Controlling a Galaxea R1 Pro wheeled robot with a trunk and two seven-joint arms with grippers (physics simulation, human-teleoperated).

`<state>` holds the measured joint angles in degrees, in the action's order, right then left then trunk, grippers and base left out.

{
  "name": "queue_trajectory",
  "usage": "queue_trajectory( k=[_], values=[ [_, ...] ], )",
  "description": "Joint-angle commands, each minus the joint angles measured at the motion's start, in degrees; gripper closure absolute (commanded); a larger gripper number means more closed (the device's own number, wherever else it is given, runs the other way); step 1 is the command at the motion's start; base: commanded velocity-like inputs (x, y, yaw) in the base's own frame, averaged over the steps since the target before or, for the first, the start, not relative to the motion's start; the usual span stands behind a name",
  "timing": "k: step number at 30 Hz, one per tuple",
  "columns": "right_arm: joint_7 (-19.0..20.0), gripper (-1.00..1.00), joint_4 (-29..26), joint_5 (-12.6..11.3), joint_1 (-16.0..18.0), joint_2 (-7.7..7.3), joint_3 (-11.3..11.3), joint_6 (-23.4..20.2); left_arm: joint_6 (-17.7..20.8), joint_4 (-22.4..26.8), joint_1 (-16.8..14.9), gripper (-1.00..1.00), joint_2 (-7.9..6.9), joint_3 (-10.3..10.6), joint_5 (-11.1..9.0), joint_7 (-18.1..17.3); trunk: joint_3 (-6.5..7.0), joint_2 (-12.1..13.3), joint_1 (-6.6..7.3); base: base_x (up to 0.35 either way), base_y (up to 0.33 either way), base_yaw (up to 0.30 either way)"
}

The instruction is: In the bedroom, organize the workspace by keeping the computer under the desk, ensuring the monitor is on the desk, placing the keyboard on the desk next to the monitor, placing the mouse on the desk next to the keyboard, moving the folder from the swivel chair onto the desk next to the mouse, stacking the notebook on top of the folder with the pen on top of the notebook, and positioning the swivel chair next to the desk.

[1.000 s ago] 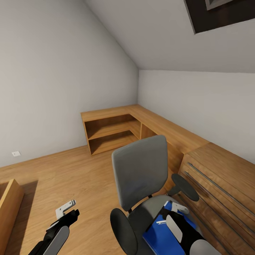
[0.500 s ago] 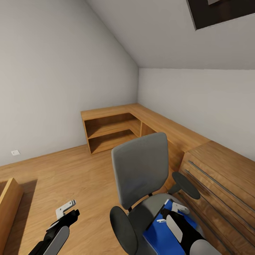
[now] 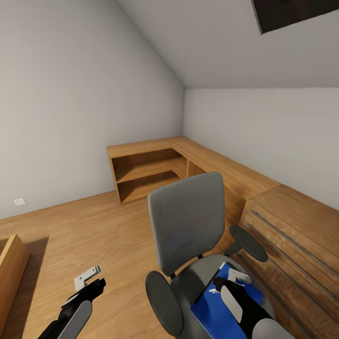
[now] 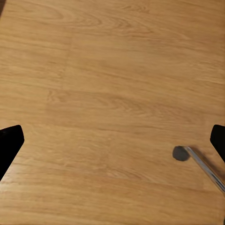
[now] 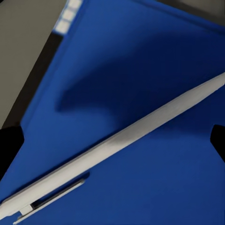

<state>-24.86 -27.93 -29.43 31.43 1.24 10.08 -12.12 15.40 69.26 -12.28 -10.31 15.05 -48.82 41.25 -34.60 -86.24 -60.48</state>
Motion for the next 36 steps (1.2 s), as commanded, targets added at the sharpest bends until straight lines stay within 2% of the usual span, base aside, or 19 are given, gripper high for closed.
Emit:
queue_trajectory(
  k=[1, 17, 22, 31, 36],
  values=[
    [-0.5, -1.00, -0.1, -0.3, 0.0, -0.04, 0.4, -0.3, 0.2, 0.1, -0.1, -1.00, -0.06, 0.2, -0.2, 0.4, -0.24, -0.4, -0.22, 0.000, 0.000, 0.000],
    [-0.6, -1.00, -0.1, -0.6, 0.0, -0.07, 0.2, -0.3, 0.2, 0.1, 0.0, -1.00, -0.06, 0.2, -0.3, 0.4, -0.24, -0.4, -0.22, 0.000, 0.000, 0.000],
    [-0.6, -1.00, -0.1, -0.7, 0.0, -0.10, 0.1, -0.3, 0.2, 0.1, -0.1, -1.00, -0.06, 0.2, -0.3, 0.4, -1.14, -2.5, -1.32, 0.000, 0.000, 0.000],
    [-0.7, -1.00, -0.1, -0.7, 0.0, -0.10, 0.1, -0.4, 0.2, 0.1, -0.1, -1.00, -0.05, 0.2, -0.3, 0.3, -1.14, -2.5, -1.32, 0.000, 0.000, 0.000],
    [-0.7, -1.00, -0.1, -0.7, 0.0, -0.09, 0.1, -0.4, 0.2, 0.1, -0.1, -1.00, -0.02, 0.2, -0.3, 0.3, -2.04, -4.5, -2.42, 0.000, 0.000, 0.000]
  ],
)
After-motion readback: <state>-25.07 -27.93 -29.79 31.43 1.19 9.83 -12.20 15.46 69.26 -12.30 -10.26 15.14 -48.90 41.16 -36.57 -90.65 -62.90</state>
